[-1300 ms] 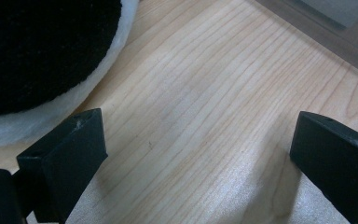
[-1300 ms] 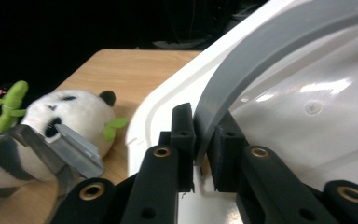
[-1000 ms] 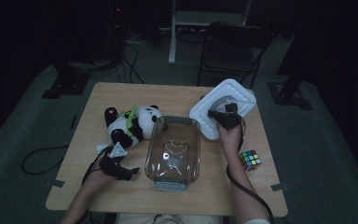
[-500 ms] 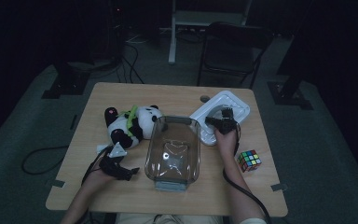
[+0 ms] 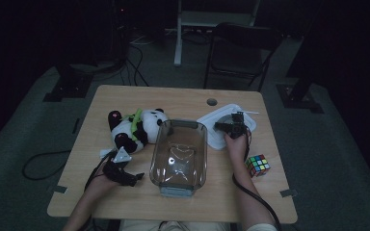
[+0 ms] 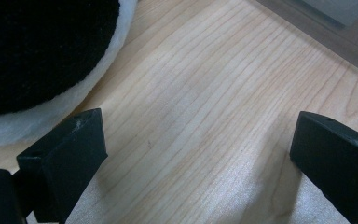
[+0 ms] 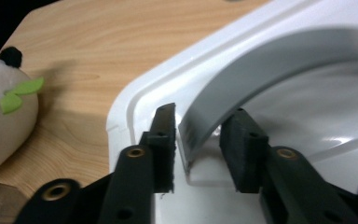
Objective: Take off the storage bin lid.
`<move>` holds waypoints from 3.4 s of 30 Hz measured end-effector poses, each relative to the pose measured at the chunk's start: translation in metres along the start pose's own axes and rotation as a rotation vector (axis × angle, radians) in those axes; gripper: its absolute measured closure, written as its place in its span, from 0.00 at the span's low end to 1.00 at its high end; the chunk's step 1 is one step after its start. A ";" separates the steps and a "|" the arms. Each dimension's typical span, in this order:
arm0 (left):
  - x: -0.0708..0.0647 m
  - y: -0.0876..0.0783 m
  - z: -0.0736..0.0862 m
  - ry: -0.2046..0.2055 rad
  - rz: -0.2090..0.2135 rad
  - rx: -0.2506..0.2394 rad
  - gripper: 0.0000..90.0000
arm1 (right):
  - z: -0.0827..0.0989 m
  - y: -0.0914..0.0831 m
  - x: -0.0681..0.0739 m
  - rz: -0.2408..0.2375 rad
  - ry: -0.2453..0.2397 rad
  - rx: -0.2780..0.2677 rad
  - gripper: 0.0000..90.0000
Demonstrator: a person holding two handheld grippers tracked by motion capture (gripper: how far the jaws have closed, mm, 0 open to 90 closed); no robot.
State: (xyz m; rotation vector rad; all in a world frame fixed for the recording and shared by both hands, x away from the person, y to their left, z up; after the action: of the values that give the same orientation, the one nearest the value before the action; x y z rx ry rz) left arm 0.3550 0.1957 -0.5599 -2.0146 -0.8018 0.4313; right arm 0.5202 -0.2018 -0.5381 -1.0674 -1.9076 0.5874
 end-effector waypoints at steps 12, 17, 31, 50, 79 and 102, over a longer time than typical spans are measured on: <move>0.000 0.000 0.000 0.001 -0.001 0.001 0.05 | -0.001 -0.019 0.007 0.092 -0.024 -0.011 0.43; 0.000 0.000 0.000 0.003 -0.001 0.002 0.05 | 0.003 -0.023 0.009 0.145 -0.055 -0.013 0.42; 0.000 0.000 0.000 0.004 -0.002 0.002 0.05 | 0.008 -0.030 0.019 0.151 -0.082 -0.008 0.17; -0.002 0.000 0.000 -0.009 -0.009 0.000 0.05 | 0.030 -0.058 0.049 0.207 -0.287 -0.073 0.15; -0.002 0.000 0.000 -0.019 -0.013 -0.001 0.05 | 0.106 -0.083 0.069 0.022 -0.539 -0.095 0.16; -0.017 0.002 -0.014 -0.020 0.009 -0.006 0.05 | 0.158 -0.054 0.055 -0.034 -0.678 0.119 0.16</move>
State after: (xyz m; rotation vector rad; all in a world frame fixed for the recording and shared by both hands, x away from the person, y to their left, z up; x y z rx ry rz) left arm 0.3510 0.1747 -0.5545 -2.0232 -0.8076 0.4551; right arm 0.3469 -0.1829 -0.5576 -0.8108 -2.4150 1.1346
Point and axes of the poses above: each handheld gripper's, and its own axes: y roughly forward along the jaws, z roughly out of its underside, x roughly to its left, the point moved 5 cm from there along y, roughly forward along the jaws, and after that the axes turned 11 degrees about x, right-handed, at the moved point
